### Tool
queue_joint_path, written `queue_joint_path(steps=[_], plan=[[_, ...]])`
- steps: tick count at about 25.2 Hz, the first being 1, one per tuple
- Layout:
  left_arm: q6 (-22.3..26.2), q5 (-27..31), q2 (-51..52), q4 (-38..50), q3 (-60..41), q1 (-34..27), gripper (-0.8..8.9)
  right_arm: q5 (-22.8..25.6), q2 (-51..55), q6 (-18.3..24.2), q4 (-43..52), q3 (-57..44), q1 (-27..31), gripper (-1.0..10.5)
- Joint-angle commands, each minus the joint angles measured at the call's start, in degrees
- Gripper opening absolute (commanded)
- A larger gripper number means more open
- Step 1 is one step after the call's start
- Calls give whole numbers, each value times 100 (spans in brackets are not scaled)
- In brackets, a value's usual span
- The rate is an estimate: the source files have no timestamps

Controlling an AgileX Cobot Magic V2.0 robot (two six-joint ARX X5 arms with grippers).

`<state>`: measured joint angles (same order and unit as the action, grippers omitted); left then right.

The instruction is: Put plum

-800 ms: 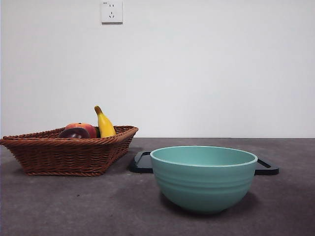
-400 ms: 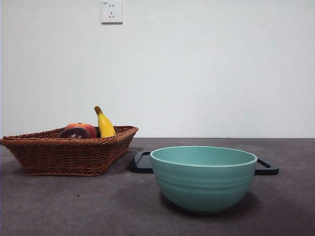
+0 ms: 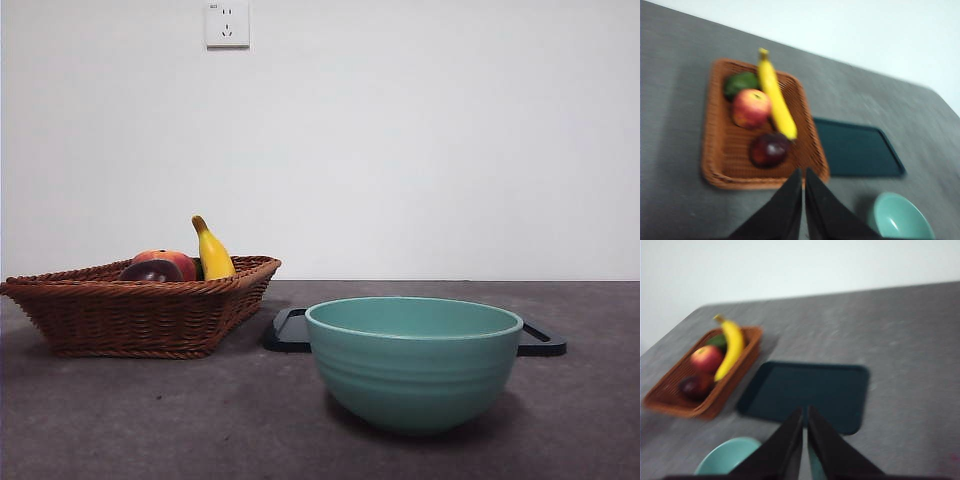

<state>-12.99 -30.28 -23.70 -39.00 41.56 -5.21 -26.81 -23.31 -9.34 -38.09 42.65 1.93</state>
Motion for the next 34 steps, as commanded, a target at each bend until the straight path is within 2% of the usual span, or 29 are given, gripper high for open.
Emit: queue_joint_path(steps=[1, 6, 12, 18, 22, 24, 25, 27, 28, 34], plan=[[625, -402, -385, -348, 448, 9, 9, -461, -459, 400, -306, 509, 2, 5], [1276, -807, -1036, -1244, 1110, 122, 9, -1045, -1185, 675, -1058, 1241, -153, 5], [2050, -1027, -1567, -2387, 1687, 459, 9, -1091, -1703, 1185, -2002, 1773, -605, 5], [2155, -1027, -1635, -2686, 1794, 669, 9, -1071, -1827, 1464, -2533, 1823, -1119, 5], [2129, -1025, -1635, -2712, 1794, 673, 14, -1071, -1816, 1473, -2570, 1823, -1285, 5], [2122, -1025, -1633, -2752, 1794, 675, 109, -1071, -1816, 1449, -2570, 1823, -1285, 12], [2065, -1025, -1633, -2756, 1794, 673, 219, -1071, -1816, 1445, -2568, 1823, -1285, 69], [1932, -1025, -1633, -2763, 1794, 673, 425, -1067, -1816, 1425, -2562, 1821, -1285, 276], [1932, -1025, -1633, -2771, 1794, 675, 465, -1067, -1816, 1423, -2557, 1823, -1285, 359], [1735, -1001, -1635, -2785, 1794, 675, 475, -1069, -1816, 1386, -2540, 1821, -1285, 380]])
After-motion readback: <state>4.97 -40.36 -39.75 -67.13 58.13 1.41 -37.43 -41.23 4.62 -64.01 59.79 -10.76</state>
